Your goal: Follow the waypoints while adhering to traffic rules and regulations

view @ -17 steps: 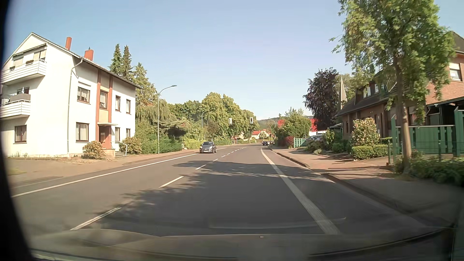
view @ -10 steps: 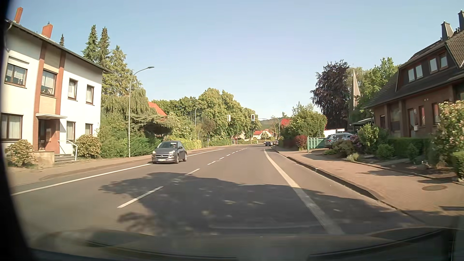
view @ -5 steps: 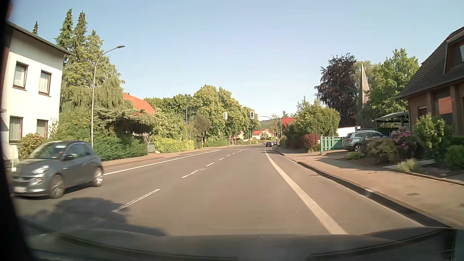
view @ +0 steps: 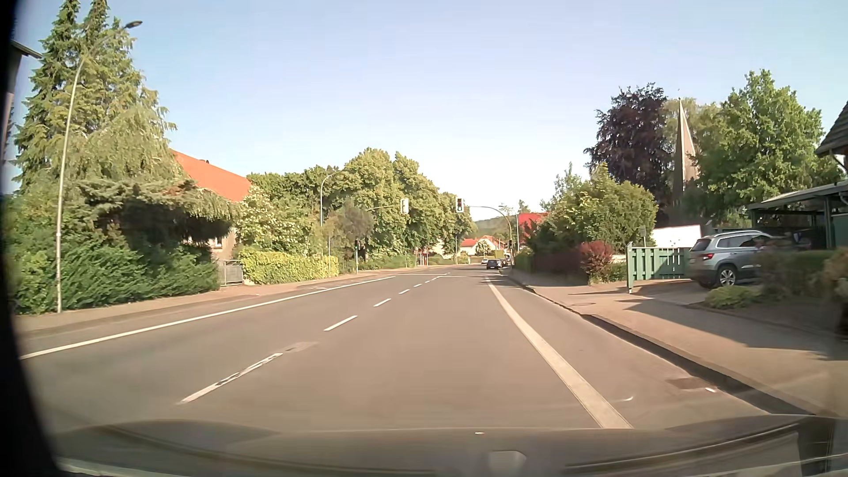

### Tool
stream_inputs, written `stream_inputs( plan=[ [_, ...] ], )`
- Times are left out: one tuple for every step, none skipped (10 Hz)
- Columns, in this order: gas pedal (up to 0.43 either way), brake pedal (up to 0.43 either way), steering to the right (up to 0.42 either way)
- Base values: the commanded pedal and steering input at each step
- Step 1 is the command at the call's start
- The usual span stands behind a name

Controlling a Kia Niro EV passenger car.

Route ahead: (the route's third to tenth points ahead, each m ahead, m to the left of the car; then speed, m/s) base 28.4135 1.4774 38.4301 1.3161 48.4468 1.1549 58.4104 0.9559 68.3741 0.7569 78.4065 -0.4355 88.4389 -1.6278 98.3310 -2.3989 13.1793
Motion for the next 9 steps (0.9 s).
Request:
stream_inputs(
  plan=[
    [0.177,0.006,0.002],
    [0.177,0.006,0.002],
    [0.177,0.006,0.001],
    [0.177,0.006,0.001],
    [0.177,0.006,0.001],
    [0.177,0.006,0.002],
    [0.177,0.006,0.001],
    [0.169,0.006,0.001],
    [0.157,0.006,0.001]
  ],
)
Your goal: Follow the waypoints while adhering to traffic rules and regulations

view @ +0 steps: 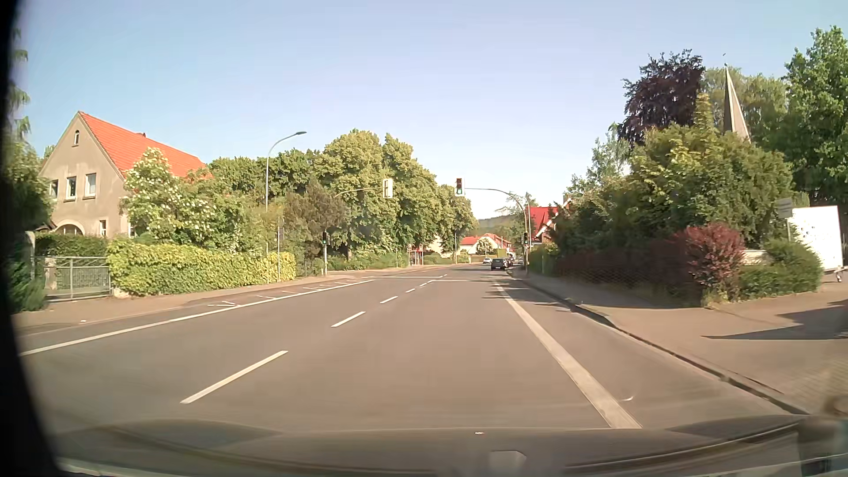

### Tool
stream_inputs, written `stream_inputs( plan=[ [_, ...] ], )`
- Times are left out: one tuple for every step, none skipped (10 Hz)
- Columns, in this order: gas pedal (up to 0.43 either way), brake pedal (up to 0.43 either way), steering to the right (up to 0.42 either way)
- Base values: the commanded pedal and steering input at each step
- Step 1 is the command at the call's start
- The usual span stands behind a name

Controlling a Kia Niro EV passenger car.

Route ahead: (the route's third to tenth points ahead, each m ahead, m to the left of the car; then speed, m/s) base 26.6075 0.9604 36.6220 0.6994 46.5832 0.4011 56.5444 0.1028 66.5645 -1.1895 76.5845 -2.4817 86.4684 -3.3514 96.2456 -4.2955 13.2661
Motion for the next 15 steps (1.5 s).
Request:
stream_inputs(
  plan=[
    [0.157,0.006,0.001],
    [0.157,0.006,0.003],
    [0.157,0.006,0.004],
    [0.157,0.006,0.004],
    [0.157,0.006,0.004],
    [0.157,0.006,0.004],
    [0.157,0.006,0.004],
    [0.157,0.006,0.005],
    [0.157,0.006,0.005],
    [0.157,0.006,0.005],
    [0.157,0.006,0.005],
    [0.157,0.006,0.005],
    [0.150,0.006,0.005],
    [0.150,0.006,0.005],
    [0.138,0.006,0.005]
  ],
)
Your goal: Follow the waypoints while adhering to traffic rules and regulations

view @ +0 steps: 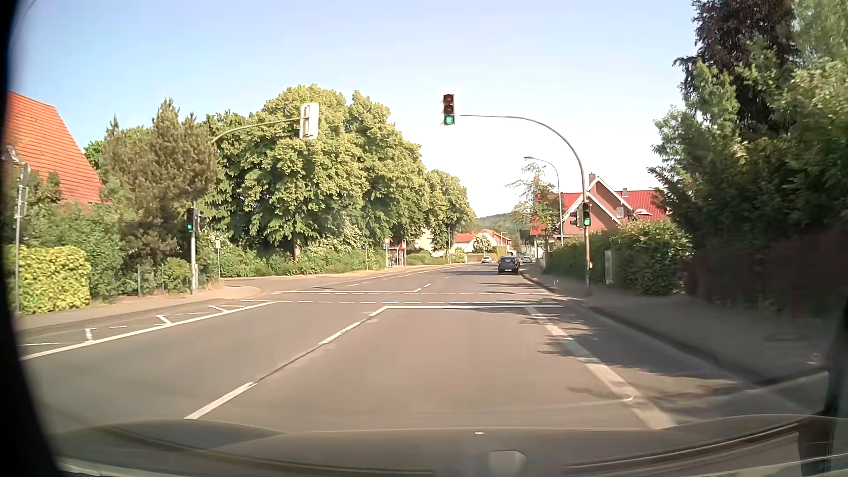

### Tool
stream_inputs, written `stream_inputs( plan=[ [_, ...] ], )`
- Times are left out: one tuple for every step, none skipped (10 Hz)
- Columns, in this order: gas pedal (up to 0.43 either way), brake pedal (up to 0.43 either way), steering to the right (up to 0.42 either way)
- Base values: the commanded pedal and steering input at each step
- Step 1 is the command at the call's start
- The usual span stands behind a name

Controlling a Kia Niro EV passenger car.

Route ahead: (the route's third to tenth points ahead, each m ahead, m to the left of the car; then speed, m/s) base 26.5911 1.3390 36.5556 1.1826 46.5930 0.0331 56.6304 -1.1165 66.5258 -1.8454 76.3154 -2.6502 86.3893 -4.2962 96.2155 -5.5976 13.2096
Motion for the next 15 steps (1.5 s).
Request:
stream_inputs(
  plan=[
    [0.130,0.006,0.005],
    [0.110,0.006,0.005],
    [0.110,0.006,0.005],
    [0.110,0.006,0.005],
    [0.110,0.006,0.005],
    [0.110,0.006,0.005],
    [0.110,0.006,0.005],
    [0.110,0.006,0.005],
    [0.110,0.006,0.004],
    [0.110,0.006,0.004],
    [0.110,0.006,0.004],
    [0.110,0.006,0.004],
    [0.110,0.006,0.004],
    [0.110,0.006,0.004],
    [0.110,0.006,0.004]
  ],
)
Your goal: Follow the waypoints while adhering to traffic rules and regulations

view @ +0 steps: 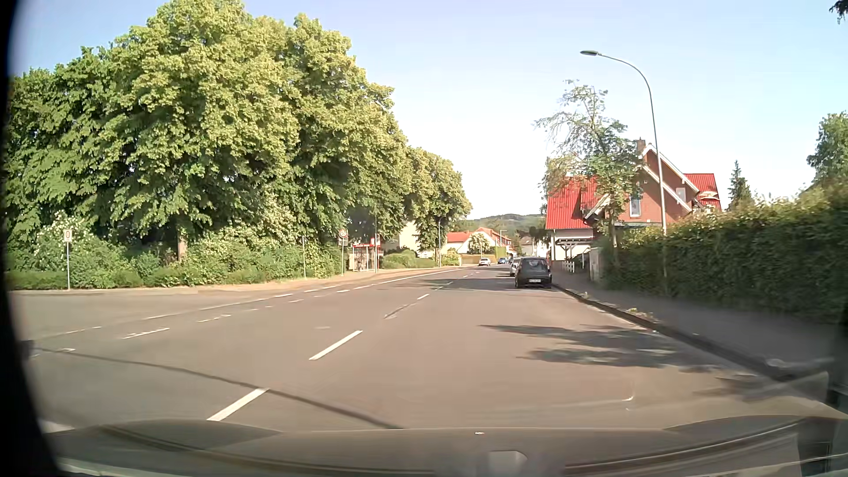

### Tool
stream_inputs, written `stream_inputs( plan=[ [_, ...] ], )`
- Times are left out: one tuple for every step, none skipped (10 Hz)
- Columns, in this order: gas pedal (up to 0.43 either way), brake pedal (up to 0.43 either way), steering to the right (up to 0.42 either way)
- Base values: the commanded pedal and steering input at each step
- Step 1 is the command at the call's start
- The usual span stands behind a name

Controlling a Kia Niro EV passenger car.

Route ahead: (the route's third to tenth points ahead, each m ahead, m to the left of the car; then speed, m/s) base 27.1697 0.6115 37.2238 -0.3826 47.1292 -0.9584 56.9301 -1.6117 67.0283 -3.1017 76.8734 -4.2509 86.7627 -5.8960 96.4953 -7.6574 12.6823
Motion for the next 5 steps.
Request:
stream_inputs(
  plan=[
    [0.110,0.006,0.004],
    [0.110,0.006,0.004],
    [0.110,0.006,0.004],
    [0.110,0.006,0.004],
    [0.110,0.006,0.004]
  ],
)
